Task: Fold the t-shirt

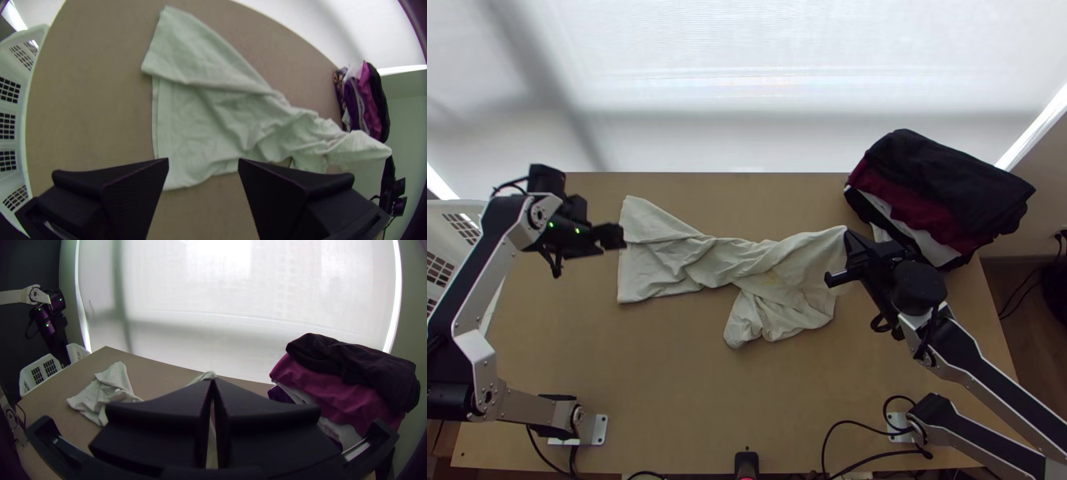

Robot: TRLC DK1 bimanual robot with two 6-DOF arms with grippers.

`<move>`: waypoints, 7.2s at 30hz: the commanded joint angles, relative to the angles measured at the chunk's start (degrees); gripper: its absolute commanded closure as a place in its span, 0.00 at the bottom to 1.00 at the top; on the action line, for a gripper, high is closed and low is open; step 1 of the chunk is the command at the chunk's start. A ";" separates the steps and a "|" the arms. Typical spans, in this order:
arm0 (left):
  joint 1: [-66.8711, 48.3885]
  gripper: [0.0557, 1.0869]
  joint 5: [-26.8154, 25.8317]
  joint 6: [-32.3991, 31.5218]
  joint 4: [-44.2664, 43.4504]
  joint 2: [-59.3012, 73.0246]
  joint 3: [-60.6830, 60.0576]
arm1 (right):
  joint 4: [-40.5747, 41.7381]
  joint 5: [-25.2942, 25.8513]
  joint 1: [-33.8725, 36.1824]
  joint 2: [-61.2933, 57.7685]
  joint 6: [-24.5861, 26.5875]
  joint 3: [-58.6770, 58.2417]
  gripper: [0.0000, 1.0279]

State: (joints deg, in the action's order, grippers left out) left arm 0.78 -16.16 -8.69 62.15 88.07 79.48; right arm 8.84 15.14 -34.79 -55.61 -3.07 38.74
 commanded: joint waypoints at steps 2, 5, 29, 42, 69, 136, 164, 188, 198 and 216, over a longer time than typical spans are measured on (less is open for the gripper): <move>-0.34 0.39 -0.89 0.43 2.63 -1.76 -6.27 | 1.35 -0.02 0.33 -0.99 -1.41 2.22 0.97; -0.07 0.39 0.17 0.78 -0.01 -1.76 -11.63 | 1.35 -0.02 0.24 -1.16 -1.85 2.48 0.97; 0.54 0.39 3.42 3.85 -10.47 3.16 -20.42 | 1.18 -0.02 0.33 -0.81 -2.03 2.57 0.97; 0.54 0.96 4.47 1.83 -19.70 3.51 -19.01 | 0.91 -0.02 0.95 -0.28 -2.03 2.66 0.97; 14.60 0.96 3.59 -14.43 -11.09 2.28 31.08 | -12.27 -0.19 10.70 -11.71 -1.76 24.89 0.97; 10.83 0.15 -10.73 -16.98 -26.47 11.68 3.93 | -15.96 -6.70 12.02 -17.51 -12.84 14.61 0.97; 12.58 0.53 -11.87 -7.75 -28.75 14.58 -10.22 | -16.22 -6.70 12.02 -16.98 -13.10 13.99 0.97; 10.21 0.53 -7.66 -4.93 -31.83 17.40 -12.33 | -16.22 -6.70 12.55 -16.46 -13.10 13.99 0.97; 10.12 0.53 -7.39 -4.93 -32.00 17.13 -11.89 | -16.22 -6.70 12.64 -16.19 -13.19 13.29 0.97; 8.54 0.96 -5.19 -6.17 -34.38 14.32 -14.97 | -16.22 -6.70 12.81 -15.14 -13.28 12.85 0.97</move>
State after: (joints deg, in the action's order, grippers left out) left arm 9.43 -21.91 -14.52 28.21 103.96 66.67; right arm -7.79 8.93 -22.33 -72.62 -15.00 52.84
